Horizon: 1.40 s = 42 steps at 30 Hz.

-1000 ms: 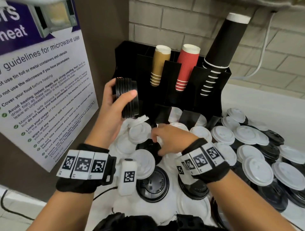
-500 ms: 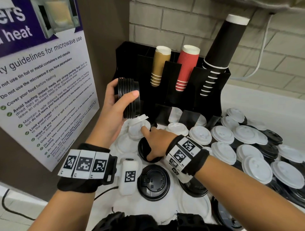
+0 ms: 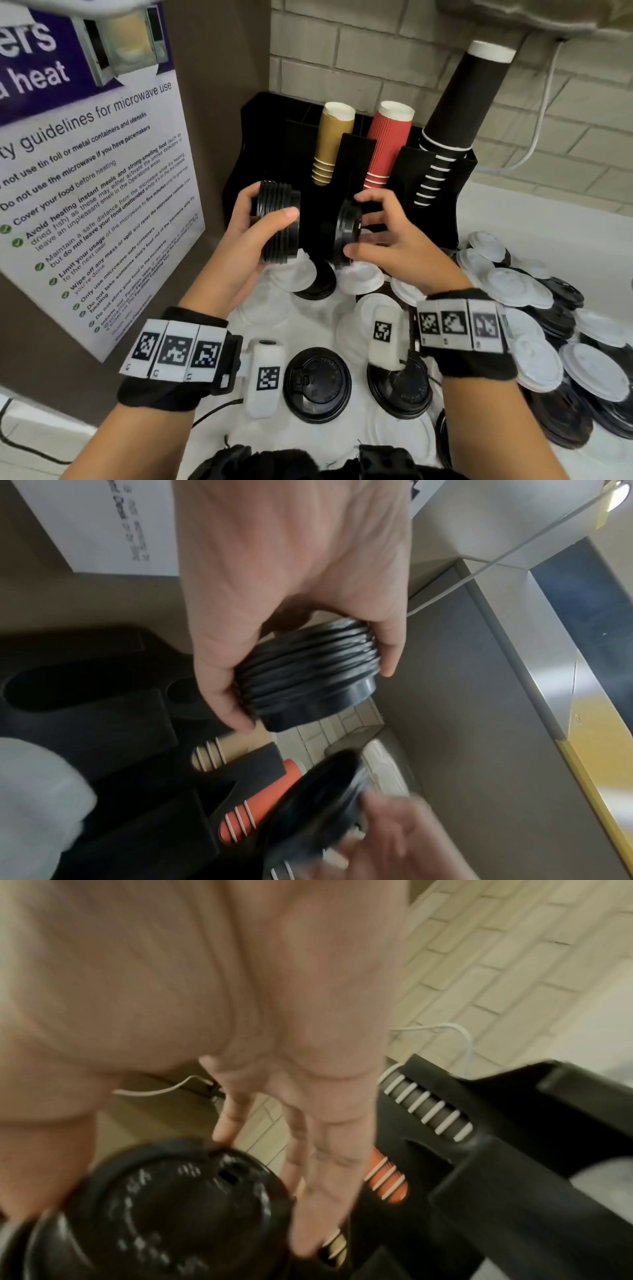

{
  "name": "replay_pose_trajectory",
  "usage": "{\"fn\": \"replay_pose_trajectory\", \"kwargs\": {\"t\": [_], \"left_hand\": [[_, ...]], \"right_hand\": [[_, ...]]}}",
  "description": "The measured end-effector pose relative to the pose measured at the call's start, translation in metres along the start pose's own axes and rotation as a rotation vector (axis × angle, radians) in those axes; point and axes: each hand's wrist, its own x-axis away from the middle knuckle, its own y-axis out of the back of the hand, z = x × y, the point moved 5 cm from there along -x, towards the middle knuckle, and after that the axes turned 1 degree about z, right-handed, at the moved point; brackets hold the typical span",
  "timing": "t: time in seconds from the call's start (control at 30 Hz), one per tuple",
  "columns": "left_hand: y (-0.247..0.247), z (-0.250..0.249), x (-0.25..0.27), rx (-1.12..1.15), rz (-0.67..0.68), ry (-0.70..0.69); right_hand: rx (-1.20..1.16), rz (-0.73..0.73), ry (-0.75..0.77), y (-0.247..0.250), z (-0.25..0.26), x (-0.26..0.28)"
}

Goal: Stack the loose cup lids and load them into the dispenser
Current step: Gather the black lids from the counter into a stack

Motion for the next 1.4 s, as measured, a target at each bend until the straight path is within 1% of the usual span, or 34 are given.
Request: {"fn": "replay_pose_trajectory", "kwargs": {"t": [0.03, 0.1, 0.2, 0.33, 0.4, 0.47, 0.73, 0.83, 0.93, 1.0, 1.03, 1.07, 1.1, 1.13, 1.2, 1.23, 1.27, 1.3, 1.4], "left_hand": [[-0.003, 0.001, 0.0, 0.007, -0.003, -0.003], [-0.009, 0.004, 0.001, 0.023, 0.0, -0.014], [-0.018, 0.009, 0.002, 0.036, 0.06, 0.0], [-0.024, 0.011, 0.003, 0.027, 0.154, 0.037], [-0.025, 0.011, 0.003, 0.017, 0.172, 0.039], [-0.025, 0.011, 0.003, 0.016, 0.177, 0.034], [-0.023, 0.011, 0.0, 0.039, 0.155, 0.033], [-0.022, 0.01, -0.001, 0.03, 0.166, 0.04], [-0.018, 0.007, -0.003, 0.023, 0.119, 0.015], [-0.012, 0.003, -0.007, 0.035, 0.043, -0.014], [-0.008, 0.0, -0.008, 0.043, 0.007, -0.027], [-0.005, -0.002, -0.01, 0.055, -0.019, -0.038], [-0.003, -0.004, -0.012, 0.068, -0.035, -0.047], [-0.001, -0.005, -0.013, 0.077, -0.043, -0.054], [0.002, -0.007, -0.015, 0.074, -0.046, -0.064], [0.002, -0.008, -0.015, 0.067, -0.046, -0.069], [0.002, -0.008, -0.015, 0.061, -0.045, -0.073], [0.003, -0.009, -0.014, 0.054, -0.042, -0.077], [0.003, -0.009, -0.012, 0.048, -0.035, -0.084]], "right_hand": [[-0.102, -0.029, 0.031, -0.003, 0.001, 0.007], [-0.181, -0.053, 0.074, -0.014, 0.001, 0.017], [-0.205, -0.072, 0.105, -0.028, -0.001, 0.02], [-0.219, -0.1, 0.142, -0.028, 0.001, 0.02], [-0.224, -0.087, 0.165, -0.028, 0.003, 0.02], [-0.227, -0.07, 0.181, -0.029, 0.006, 0.019], [-0.262, -0.074, 0.209, -0.036, 0.013, 0.014], [-0.244, -0.071, 0.223, -0.036, 0.015, 0.012], [-0.233, -0.071, 0.159, -0.03, 0.01, 0.004], [-0.132, -0.112, 0.053, -0.024, 0.002, -0.005], [0.011, -0.114, 0.005, -0.022, -0.001, -0.011], [0.225, -0.084, -0.026, -0.022, -0.005, -0.017], [0.447, -0.013, -0.05, -0.025, -0.009, -0.025], [0.635, 0.099, -0.08, -0.031, -0.015, -0.032], [0.924, 0.318, -0.18, -0.046, -0.029, -0.041], [1.031, 0.378, -0.219, -0.051, -0.032, -0.045], [1.093, 0.402, -0.243, -0.054, -0.035, -0.049], [1.106, 0.403, -0.256, -0.056, -0.036, -0.053], [1.055, 0.423, -0.303, -0.066, -0.042, -0.061]]}}
